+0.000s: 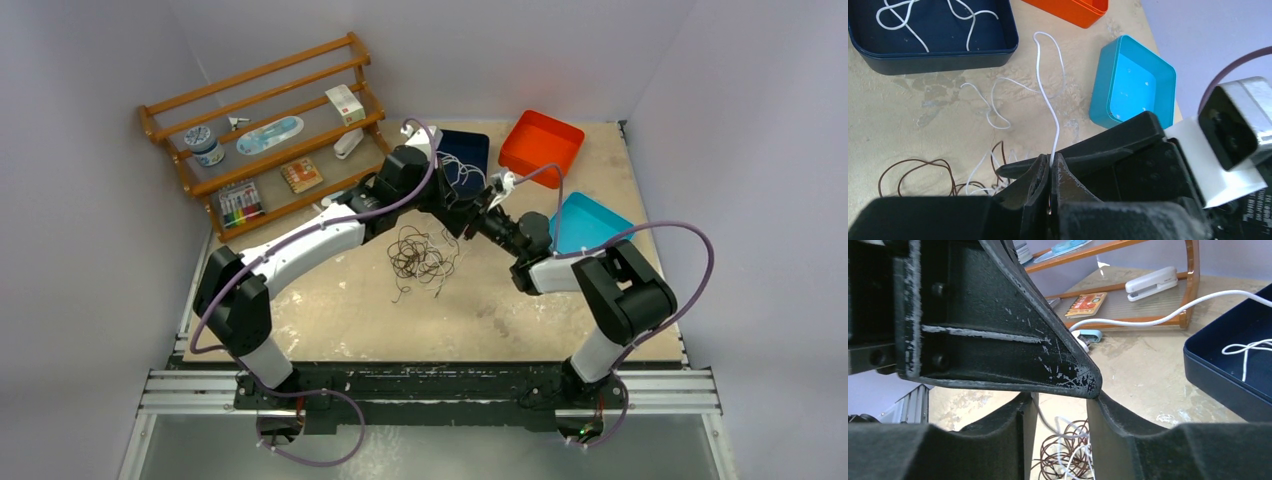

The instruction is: Untangle the cables

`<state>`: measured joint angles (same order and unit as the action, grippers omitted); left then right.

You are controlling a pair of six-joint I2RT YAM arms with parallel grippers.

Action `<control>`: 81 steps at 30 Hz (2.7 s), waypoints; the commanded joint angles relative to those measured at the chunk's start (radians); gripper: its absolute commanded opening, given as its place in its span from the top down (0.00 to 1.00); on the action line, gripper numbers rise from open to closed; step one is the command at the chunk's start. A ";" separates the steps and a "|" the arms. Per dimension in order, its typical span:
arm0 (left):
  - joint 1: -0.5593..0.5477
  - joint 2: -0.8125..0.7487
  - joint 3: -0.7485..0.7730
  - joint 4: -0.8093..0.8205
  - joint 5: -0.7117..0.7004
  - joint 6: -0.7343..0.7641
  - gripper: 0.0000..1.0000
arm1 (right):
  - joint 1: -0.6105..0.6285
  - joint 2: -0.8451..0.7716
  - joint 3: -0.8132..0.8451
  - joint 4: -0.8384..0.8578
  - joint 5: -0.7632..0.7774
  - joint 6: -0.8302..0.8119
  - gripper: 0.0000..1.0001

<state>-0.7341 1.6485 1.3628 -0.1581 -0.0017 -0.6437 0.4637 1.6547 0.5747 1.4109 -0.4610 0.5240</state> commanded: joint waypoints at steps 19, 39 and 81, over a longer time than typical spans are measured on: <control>0.031 -0.074 0.284 -0.098 0.031 0.051 1.00 | 0.124 0.203 -0.023 0.086 0.075 -0.071 0.79; 0.045 -0.111 0.344 -0.208 -0.069 0.214 1.00 | 0.186 -0.258 -0.251 -0.150 0.239 -0.146 0.53; 0.044 -0.299 0.104 -0.098 -0.070 0.281 1.00 | -0.001 -0.377 0.383 -0.837 0.277 -0.005 0.41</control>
<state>-0.6941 1.3907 1.4738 -0.3271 -0.1001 -0.3489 0.4747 1.2430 0.9035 0.4763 -0.1322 0.4721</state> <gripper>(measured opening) 0.011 0.621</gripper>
